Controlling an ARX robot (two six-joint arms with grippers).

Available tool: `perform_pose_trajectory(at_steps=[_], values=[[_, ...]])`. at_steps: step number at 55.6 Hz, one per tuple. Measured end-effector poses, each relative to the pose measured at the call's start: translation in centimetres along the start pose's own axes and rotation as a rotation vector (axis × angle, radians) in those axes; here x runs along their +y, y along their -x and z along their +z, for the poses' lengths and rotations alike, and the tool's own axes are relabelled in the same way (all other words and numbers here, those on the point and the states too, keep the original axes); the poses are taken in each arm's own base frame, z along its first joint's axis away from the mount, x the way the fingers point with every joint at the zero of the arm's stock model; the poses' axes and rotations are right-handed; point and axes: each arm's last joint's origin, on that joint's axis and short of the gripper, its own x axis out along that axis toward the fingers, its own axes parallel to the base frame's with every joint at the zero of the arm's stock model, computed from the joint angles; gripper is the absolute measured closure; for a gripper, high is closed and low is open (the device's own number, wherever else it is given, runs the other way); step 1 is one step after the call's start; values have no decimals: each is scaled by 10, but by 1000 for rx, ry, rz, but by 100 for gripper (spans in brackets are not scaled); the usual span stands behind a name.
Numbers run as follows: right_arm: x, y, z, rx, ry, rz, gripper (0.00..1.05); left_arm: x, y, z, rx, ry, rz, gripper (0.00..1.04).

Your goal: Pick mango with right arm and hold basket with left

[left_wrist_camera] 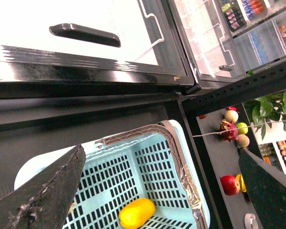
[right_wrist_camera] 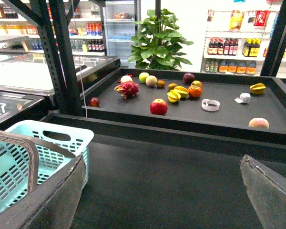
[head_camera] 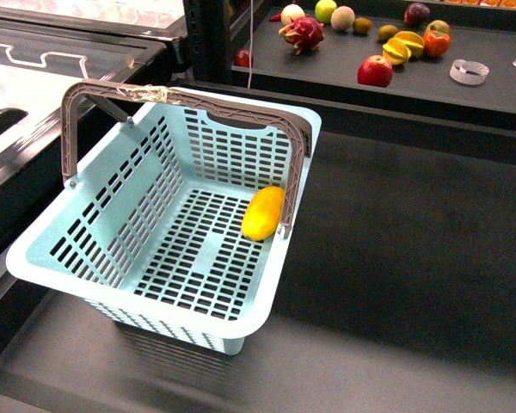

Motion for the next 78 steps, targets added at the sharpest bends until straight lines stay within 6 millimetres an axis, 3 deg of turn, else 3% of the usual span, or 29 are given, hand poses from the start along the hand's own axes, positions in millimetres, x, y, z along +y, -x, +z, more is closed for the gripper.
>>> perform_pose_trajectory(at_steps=[6, 15, 19, 24, 30, 41, 55, 78], values=[[0, 0, 0, 0, 0, 0, 8, 10, 14, 5, -61, -71, -20, 8], [0, 0, 0, 0, 0, 0, 8, 12, 15, 5, -50, -132, -45, 10], [0, 0, 0, 0, 0, 0, 8, 24, 14, 5, 36, -282, -315, 24], [0, 0, 0, 0, 0, 0, 8, 36, 23, 12, -34, -577, -525, 42], [0, 0, 0, 0, 0, 0, 8, 49, 32, 20, -118, -789, -553, 64], [0, 0, 0, 0, 0, 0, 8, 73, 43, 25, -134, -875, -546, 103], [0, 0, 0, 0, 0, 0, 8, 101, 49, 31, -144, -884, -536, 103], [0, 0, 0, 0, 0, 0, 8, 105, 70, 39, -170, -883, -555, 103]])
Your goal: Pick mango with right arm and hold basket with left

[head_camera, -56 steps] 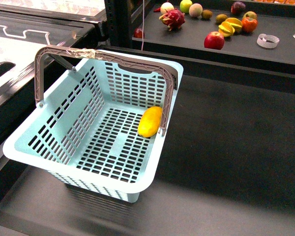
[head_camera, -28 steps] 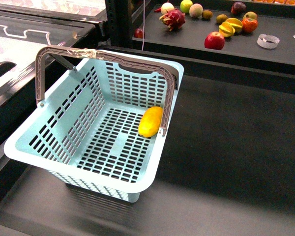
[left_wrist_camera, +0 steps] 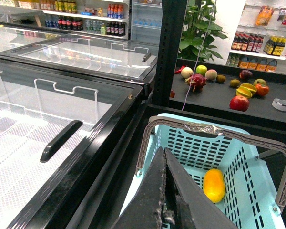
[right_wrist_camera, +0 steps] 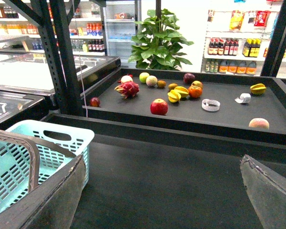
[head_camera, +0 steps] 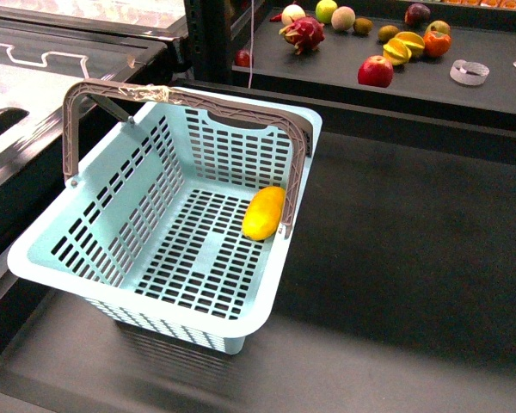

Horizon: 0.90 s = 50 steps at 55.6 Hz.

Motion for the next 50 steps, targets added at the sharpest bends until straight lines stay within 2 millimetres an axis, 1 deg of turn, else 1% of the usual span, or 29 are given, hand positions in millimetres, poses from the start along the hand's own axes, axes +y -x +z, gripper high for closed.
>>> perform_pose_trajectory(at_steps=[19, 34, 38, 41, 50], values=[[0, 0, 0, 0, 0, 0, 8, 0, 12, 1, -3, 0, 0, 103], [0, 0, 0, 0, 0, 0, 8, 0, 18, 1, -3, 0, 0, 103], [0, 0, 0, 0, 0, 0, 8, 0, 25, -4, 31, -1, -1, 103], [0, 0, 0, 0, 0, 0, 8, 0, 28, -2, 11, -1, 0, 103], [0, 0, 0, 0, 0, 0, 8, 0, 29, -2, 5, -1, 0, 103]])
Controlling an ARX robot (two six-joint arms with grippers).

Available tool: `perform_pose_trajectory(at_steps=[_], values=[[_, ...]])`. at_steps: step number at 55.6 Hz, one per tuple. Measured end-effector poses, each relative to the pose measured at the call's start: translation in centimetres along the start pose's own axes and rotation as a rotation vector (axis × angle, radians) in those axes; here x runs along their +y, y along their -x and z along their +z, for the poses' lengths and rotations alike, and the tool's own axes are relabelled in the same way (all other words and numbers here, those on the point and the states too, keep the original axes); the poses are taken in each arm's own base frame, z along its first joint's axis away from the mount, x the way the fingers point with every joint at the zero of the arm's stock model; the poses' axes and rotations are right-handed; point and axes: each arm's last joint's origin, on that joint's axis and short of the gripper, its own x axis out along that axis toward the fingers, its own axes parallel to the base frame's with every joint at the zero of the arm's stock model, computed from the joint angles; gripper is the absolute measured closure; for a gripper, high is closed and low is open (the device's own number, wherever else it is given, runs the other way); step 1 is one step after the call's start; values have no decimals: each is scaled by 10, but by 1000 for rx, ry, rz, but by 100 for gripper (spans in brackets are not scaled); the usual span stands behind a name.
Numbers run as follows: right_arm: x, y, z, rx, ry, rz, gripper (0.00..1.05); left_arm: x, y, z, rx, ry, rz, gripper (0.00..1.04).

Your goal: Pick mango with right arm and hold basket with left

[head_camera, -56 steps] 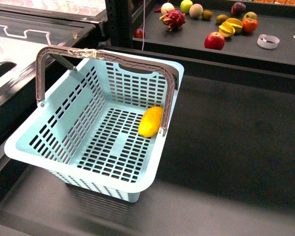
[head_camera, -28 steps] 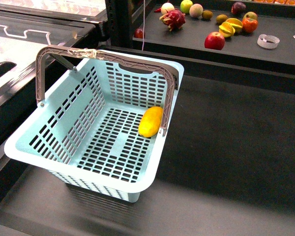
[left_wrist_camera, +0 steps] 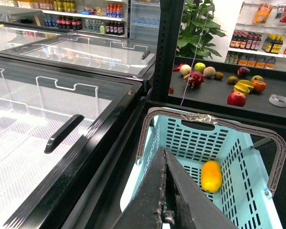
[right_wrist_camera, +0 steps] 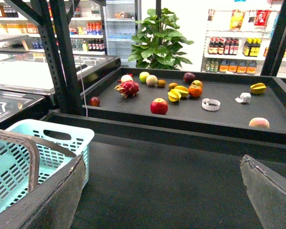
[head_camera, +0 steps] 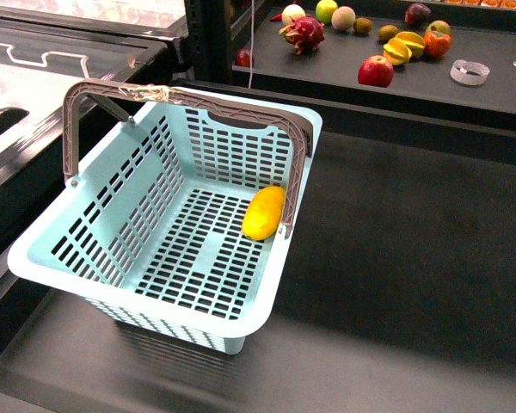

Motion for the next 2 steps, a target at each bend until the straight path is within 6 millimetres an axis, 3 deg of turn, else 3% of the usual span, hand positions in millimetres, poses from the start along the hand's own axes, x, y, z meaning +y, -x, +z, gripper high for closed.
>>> perform_pose_trajectory(at_steps=[2], values=[[0, 0, 0, 0, 0, 0, 8, 0, 0, 0, 0, 0, 0, 103]])
